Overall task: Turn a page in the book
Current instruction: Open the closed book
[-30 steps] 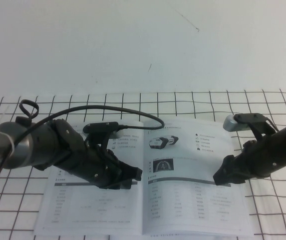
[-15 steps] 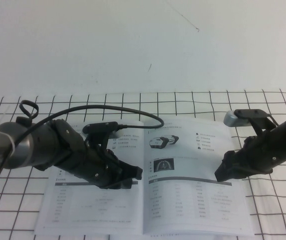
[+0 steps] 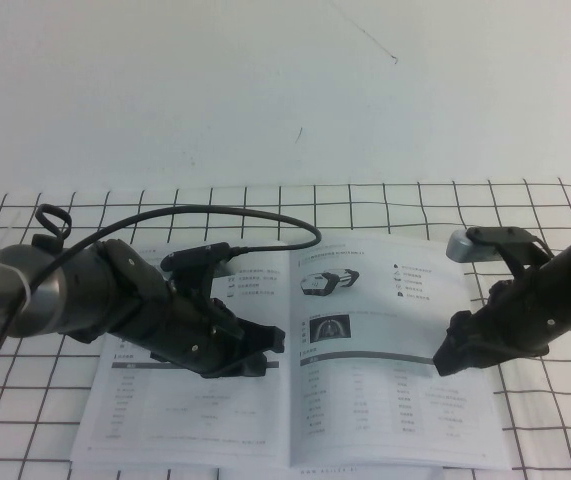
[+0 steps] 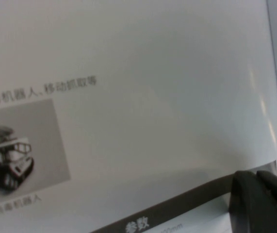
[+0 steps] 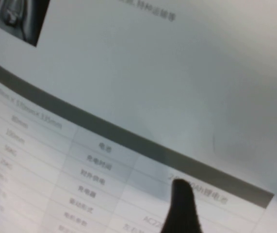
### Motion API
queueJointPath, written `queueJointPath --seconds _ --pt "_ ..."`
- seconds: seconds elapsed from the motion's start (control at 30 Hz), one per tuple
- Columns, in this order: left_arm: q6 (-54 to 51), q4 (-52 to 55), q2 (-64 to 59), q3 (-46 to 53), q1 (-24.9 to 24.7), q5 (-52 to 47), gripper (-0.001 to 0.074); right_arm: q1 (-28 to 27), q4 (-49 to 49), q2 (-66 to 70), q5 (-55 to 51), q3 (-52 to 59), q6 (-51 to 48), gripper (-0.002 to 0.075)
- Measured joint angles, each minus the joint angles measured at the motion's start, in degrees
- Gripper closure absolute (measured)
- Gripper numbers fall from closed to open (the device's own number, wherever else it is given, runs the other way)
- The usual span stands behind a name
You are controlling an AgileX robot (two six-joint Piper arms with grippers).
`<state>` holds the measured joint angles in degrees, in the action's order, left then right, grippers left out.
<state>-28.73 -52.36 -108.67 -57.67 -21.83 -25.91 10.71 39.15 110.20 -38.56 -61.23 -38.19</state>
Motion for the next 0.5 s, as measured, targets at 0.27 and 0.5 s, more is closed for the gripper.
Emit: queueJointPath --seconds 0.27,0.5 --pt "0.00 -0.31 0.00 0.00 0.00 -0.08 0.0737 -0.58 -7.84 0.14 -0.86 -1.06 5.03 0.0230" --pt "0.00 -0.35 0.00 -0.05 0.00 -0.08 0.0737 -1.01 -7.98 0.14 -2.12 -1.20 6.17 0.0230"
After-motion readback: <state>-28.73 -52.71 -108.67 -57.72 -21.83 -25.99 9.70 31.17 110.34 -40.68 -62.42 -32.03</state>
